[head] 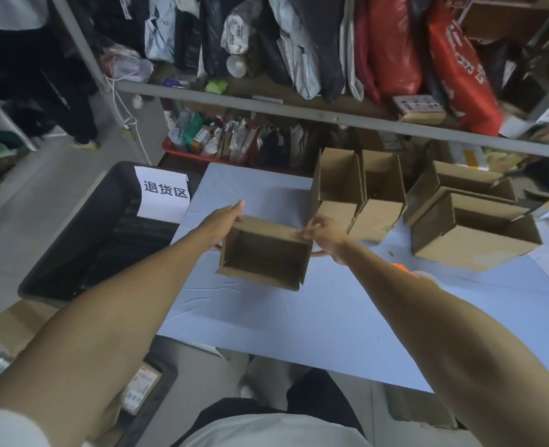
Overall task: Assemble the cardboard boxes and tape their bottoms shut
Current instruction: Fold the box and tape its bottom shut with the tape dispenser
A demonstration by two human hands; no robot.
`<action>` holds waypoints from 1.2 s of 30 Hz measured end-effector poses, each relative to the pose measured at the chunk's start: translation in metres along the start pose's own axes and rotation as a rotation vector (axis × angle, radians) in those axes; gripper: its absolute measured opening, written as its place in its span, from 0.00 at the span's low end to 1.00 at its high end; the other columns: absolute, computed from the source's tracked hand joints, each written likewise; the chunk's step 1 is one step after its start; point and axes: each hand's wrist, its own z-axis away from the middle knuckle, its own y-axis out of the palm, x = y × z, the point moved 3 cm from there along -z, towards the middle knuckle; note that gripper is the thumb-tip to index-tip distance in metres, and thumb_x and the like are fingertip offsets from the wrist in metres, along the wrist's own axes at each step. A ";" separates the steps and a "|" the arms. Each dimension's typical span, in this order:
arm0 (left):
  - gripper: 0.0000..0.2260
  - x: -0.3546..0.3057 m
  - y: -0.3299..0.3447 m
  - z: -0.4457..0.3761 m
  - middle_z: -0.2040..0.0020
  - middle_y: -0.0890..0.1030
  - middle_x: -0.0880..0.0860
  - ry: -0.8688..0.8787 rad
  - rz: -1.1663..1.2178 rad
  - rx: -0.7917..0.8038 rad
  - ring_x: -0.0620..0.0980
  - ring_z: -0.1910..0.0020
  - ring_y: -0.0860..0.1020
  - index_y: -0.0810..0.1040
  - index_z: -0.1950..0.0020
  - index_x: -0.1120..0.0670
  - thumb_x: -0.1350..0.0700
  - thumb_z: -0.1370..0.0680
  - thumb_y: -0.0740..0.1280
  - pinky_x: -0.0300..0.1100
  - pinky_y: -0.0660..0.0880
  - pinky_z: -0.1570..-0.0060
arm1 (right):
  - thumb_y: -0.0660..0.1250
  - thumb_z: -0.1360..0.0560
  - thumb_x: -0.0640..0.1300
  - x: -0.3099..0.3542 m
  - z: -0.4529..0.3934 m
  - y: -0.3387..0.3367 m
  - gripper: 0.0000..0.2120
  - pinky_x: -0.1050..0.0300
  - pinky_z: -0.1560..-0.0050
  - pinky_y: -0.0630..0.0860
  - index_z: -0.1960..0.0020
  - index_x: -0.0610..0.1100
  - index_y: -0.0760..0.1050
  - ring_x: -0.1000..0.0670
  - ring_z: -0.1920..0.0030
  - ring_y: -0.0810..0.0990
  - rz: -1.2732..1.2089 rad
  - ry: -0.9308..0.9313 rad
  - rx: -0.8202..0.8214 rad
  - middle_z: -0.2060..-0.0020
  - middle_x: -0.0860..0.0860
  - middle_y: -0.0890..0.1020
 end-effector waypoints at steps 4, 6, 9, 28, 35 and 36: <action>0.16 0.013 0.012 0.003 0.35 0.76 0.53 -0.027 -0.035 0.149 0.54 0.40 0.74 0.80 0.43 0.53 0.44 0.23 0.67 0.54 0.74 0.42 | 0.75 0.29 0.36 -0.027 0.012 0.011 0.28 0.49 0.62 0.82 0.34 0.48 0.67 0.44 0.44 0.74 0.030 0.238 0.147 0.42 0.47 0.71; 0.22 0.019 0.026 0.004 0.33 0.73 0.53 0.064 -0.271 0.160 0.54 0.39 0.74 0.74 0.33 0.48 0.46 0.26 0.72 0.49 0.75 0.43 | 0.75 0.30 0.33 -0.041 0.014 0.015 0.35 0.48 0.60 0.82 0.30 0.51 0.63 0.42 0.42 0.75 -0.004 0.212 0.126 0.39 0.46 0.70; 0.40 0.025 0.058 0.011 0.31 0.64 0.59 0.136 -0.504 0.164 0.59 0.37 0.72 0.59 0.23 0.43 0.45 0.31 0.75 0.46 0.70 0.39 | 0.74 0.31 0.30 -0.063 0.016 0.009 0.42 0.46 0.53 0.82 0.26 0.53 0.60 0.40 0.42 0.74 -0.050 0.132 0.020 0.36 0.44 0.69; 0.51 -0.058 0.241 0.025 0.23 0.35 0.53 0.142 -0.628 0.024 0.60 0.24 0.44 0.51 0.23 0.40 0.35 0.39 0.76 0.62 0.59 0.30 | 0.66 0.30 0.26 -0.165 0.059 -0.137 0.26 0.49 0.49 0.79 0.34 0.42 0.73 0.44 0.43 0.79 0.028 -0.062 -0.091 0.42 0.46 0.79; 0.43 -0.078 0.279 0.013 0.20 0.39 0.49 0.427 -0.951 0.088 0.59 0.23 0.40 0.48 0.23 0.35 0.28 0.33 0.64 0.66 0.42 0.29 | 0.69 0.28 0.60 -0.179 0.045 -0.192 0.19 0.53 0.63 0.75 0.51 0.44 0.77 0.45 0.60 0.79 0.675 -0.001 -0.492 0.59 0.47 0.81; 0.43 -0.075 0.284 0.011 0.20 0.39 0.48 0.415 -0.937 0.079 0.59 0.22 0.40 0.47 0.23 0.34 0.28 0.33 0.64 0.67 0.41 0.30 | 0.70 0.28 0.58 -0.181 0.041 -0.193 0.19 0.53 0.62 0.76 0.48 0.45 0.75 0.44 0.58 0.79 0.717 0.002 -0.432 0.57 0.46 0.81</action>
